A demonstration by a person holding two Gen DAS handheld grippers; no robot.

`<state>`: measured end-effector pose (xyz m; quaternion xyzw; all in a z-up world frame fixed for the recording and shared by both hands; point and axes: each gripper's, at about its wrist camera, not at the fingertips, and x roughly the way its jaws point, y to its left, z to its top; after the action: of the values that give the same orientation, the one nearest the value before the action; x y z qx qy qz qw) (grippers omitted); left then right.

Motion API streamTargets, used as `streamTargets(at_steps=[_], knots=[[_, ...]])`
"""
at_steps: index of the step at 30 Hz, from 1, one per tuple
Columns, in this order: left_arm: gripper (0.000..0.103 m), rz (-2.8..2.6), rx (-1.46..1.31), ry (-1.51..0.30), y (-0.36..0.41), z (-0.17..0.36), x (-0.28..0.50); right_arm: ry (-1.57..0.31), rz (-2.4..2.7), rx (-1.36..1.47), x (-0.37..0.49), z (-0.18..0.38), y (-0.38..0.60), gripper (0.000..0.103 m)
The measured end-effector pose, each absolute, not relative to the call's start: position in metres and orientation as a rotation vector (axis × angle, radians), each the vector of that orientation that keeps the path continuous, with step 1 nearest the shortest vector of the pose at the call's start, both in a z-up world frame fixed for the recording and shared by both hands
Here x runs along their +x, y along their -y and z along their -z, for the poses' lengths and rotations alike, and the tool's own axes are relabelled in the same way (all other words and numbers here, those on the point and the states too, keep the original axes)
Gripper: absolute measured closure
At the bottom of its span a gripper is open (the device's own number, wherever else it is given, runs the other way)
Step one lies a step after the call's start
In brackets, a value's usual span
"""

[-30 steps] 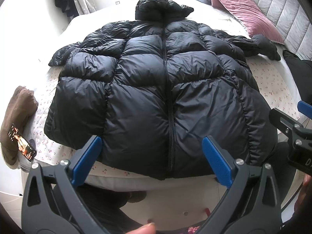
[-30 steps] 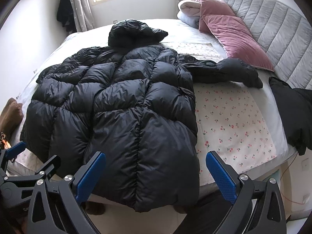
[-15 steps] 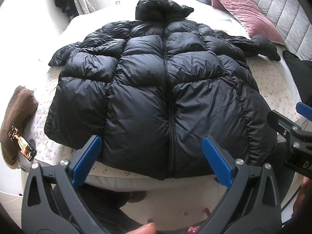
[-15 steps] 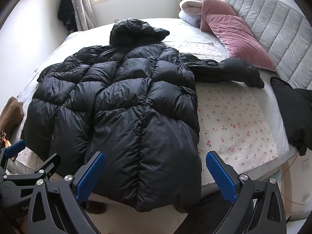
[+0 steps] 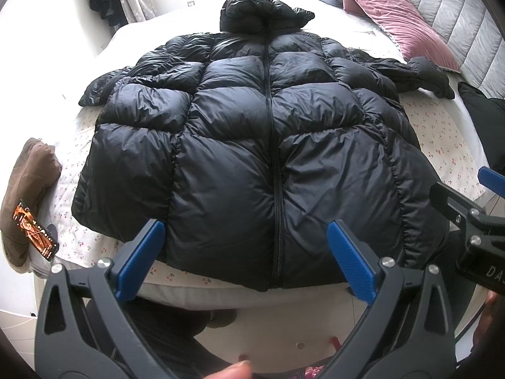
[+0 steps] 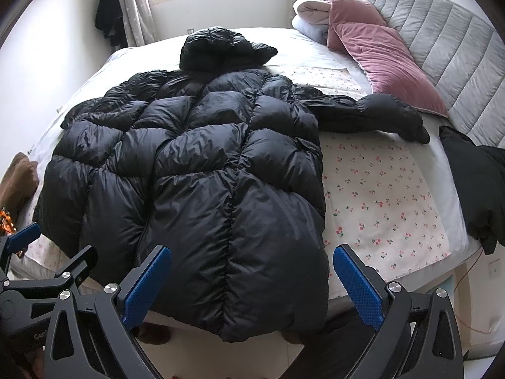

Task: Fold large clothes

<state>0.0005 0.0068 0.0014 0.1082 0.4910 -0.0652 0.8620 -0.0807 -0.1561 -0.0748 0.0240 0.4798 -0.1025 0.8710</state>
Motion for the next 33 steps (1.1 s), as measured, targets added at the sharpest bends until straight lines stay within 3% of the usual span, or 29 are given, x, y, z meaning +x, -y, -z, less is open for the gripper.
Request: streamTargets(at_steps=[19,28,33], knots=[[0.001,0.129,0.243,-1.030,-0.008,0.010,0.002,-1.025,0.224,0.047,-0.076,0.081,0.159,0.000],[0.001,0.149,0.307,-0.935,-0.014,0.012,0.007,-0.980,0.242,-0.018,-0.077,0.083,0.157,0.000],[0.001,0.221,0.343,-0.992,-0.031,0.011,0.019,-0.963,0.256,-0.071,-0.077,0.086,0.163,0.000]])
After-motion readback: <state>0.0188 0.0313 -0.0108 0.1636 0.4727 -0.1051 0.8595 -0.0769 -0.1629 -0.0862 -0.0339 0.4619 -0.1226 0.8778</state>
